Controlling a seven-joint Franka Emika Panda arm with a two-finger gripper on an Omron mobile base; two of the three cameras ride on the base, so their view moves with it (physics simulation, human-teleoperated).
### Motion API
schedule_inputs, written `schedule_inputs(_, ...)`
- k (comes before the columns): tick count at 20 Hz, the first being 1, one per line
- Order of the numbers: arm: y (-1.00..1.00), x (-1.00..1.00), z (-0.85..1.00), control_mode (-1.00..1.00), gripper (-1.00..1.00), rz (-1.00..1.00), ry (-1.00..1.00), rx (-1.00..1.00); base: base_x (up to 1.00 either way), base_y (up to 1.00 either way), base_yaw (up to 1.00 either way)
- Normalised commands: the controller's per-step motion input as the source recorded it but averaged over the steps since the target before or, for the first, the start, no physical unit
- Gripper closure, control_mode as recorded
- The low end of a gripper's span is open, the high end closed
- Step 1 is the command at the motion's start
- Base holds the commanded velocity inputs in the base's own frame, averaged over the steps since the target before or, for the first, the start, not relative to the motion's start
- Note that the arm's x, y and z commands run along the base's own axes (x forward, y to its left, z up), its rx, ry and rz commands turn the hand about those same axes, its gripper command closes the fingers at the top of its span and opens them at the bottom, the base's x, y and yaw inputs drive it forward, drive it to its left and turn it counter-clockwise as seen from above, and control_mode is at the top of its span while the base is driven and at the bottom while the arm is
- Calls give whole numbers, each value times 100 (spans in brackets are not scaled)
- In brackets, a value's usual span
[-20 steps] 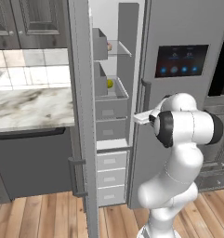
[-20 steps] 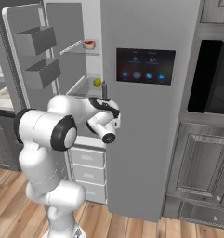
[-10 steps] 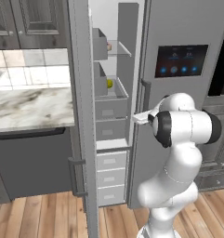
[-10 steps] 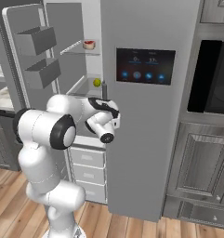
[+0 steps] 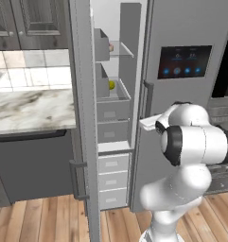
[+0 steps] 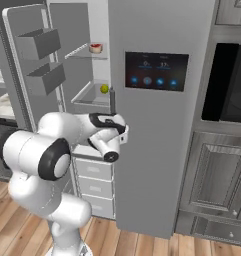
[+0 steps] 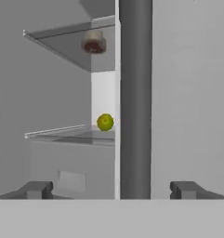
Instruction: There's a steak in the fridge that needs to be moved to the freezer for freezing. Pick up the steak from the fridge, place it on any shelf in the freezer, and close the fridge and freezer doors when done.
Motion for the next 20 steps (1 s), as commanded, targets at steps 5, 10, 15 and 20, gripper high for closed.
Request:
schedule_inputs(5,-2,-85,35,-100,-100,-2,-9,0,0,0,0)
schedule_inputs(10,-16,-57,86,-100,-100,-2,-3,-2,0,0,0)
schedule_inputs(15,-30,-50,92,-100,-100,-12,4,-24,0,0,0)
schedule_inputs(20,-17,-72,59,-100,-100,-17,16,-34,0,0,0)
